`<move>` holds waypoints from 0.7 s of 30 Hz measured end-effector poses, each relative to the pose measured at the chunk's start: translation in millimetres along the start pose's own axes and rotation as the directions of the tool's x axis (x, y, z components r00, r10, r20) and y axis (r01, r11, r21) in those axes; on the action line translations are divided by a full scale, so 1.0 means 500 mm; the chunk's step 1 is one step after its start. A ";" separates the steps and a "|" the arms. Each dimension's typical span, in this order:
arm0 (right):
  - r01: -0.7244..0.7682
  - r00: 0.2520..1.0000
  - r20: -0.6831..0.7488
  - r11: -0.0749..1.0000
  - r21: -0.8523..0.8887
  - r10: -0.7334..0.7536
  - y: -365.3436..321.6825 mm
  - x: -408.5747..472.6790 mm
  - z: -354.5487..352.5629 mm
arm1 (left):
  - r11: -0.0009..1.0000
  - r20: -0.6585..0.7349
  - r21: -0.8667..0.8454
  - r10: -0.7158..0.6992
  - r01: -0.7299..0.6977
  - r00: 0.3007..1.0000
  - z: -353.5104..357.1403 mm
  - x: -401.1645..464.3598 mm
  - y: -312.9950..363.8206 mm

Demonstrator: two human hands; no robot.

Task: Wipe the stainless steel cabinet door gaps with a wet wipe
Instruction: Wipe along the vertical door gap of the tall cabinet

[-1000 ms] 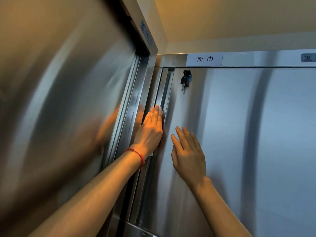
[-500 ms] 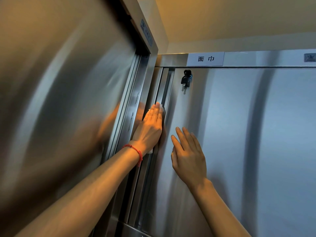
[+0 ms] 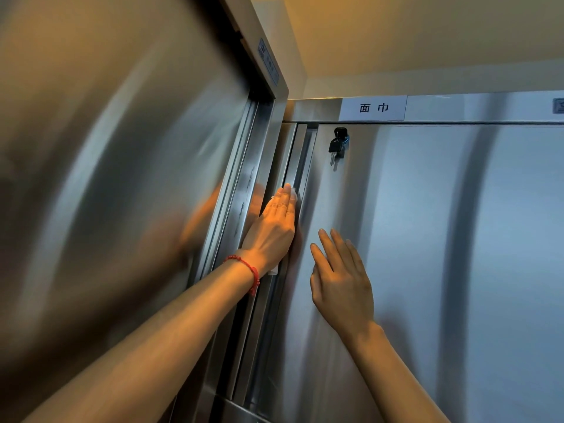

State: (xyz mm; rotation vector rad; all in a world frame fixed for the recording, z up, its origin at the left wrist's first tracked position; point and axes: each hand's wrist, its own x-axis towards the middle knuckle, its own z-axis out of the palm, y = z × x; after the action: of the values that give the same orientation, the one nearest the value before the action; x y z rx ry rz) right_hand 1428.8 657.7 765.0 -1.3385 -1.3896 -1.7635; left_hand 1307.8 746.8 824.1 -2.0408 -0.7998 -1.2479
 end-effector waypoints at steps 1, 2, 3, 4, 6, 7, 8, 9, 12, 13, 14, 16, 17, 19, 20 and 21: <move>0.000 1.000 0.002 1.000 -0.003 0.000 0.000 0.000 0.001 | 1.000 -0.001 -0.004 0.000 0.000 1.000 -0.001 0.003 0.000; 0.000 1.000 0.003 1.000 -0.005 0.000 0.001 -0.001 0.001 | 1.000 -0.004 -0.004 0.002 -0.002 1.000 -0.002 0.005 -0.001; -0.001 1.000 0.002 1.000 -0.003 0.001 0.001 -0.001 0.002 | 1.000 -0.010 -0.002 0.005 -0.005 1.000 -0.002 0.010 -0.003; -0.003 1.000 0.000 1.000 0.001 0.003 0.002 -0.001 0.003 | 1.000 -0.019 0.003 0.005 -0.005 1.000 -0.001 0.014 -0.005; -0.003 1.000 -0.003 1.000 0.004 0.003 0.002 0.000 0.003 | 1.000 -0.031 0.009 0.004 -0.004 1.000 0.002 0.020 -0.007; -0.002 1.000 -0.004 1.000 0.004 0.002 0.002 0.000 0.003 | 1.000 -0.036 0.006 0.005 -0.005 0.999 0.005 0.020 -0.007; -0.002 1.000 -0.004 1.000 0.006 0.002 0.002 0.000 0.003 | 1.000 -0.043 0.005 0.008 -0.007 0.999 0.008 0.017 -0.007; -0.003 1.000 -0.001 1.000 0.006 0.003 0.002 0.000 0.003 | 1.000 -0.052 0.009 0.012 -0.012 0.999 0.013 0.014 -0.008; -0.002 1.000 0.004 1.000 0.002 0.002 0.002 -0.001 0.001 | 1.000 -0.069 0.011 0.023 -0.023 0.997 0.023 0.002 -0.007; 0.000 1.000 0.003 1.000 0.002 0.000 0.002 -0.001 0.001 | 1.000 -0.071 0.009 0.027 -0.026 0.997 0.022 0.001 -0.007; 0.001 1.000 0.003 1.000 0.002 -0.001 0.001 -0.001 0.001 | 1.000 -0.069 -0.001 0.024 -0.024 0.997 0.020 0.002 -0.007; 0.005 1.000 0.002 1.000 0.001 -0.005 0.002 -0.002 0.002 | 0.999 -0.055 -0.029 0.012 -0.014 0.998 0.012 0.008 -0.006; 0.006 1.000 0.002 1.000 0.000 -0.006 0.002 -0.002 0.003 | 1.000 -0.051 -0.028 0.012 -0.014 0.999 0.008 0.013 -0.006; 0.008 1.000 0.006 1.000 -0.002 -0.008 0.003 -0.001 0.003 | 1.000 -0.052 0.005 0.013 -0.012 0.999 0.004 0.019 -0.009; 0.007 1.000 0.007 1.000 -0.002 -0.007 0.003 -0.001 0.003 | 1.000 -0.049 0.023 0.012 -0.011 0.999 0.001 0.020 -0.009; 0.007 1.000 0.007 1.000 -0.002 -0.007 0.003 0.000 0.002 | 1.000 -0.042 0.030 0.010 -0.009 0.999 -0.002 0.020 -0.008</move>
State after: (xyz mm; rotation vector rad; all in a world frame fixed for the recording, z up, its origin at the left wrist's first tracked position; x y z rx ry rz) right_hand 1430.7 658.2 765.4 -1.3435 -1.3982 -1.7664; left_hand 1307.8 750.4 834.1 -1.9861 -0.7830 -1.2626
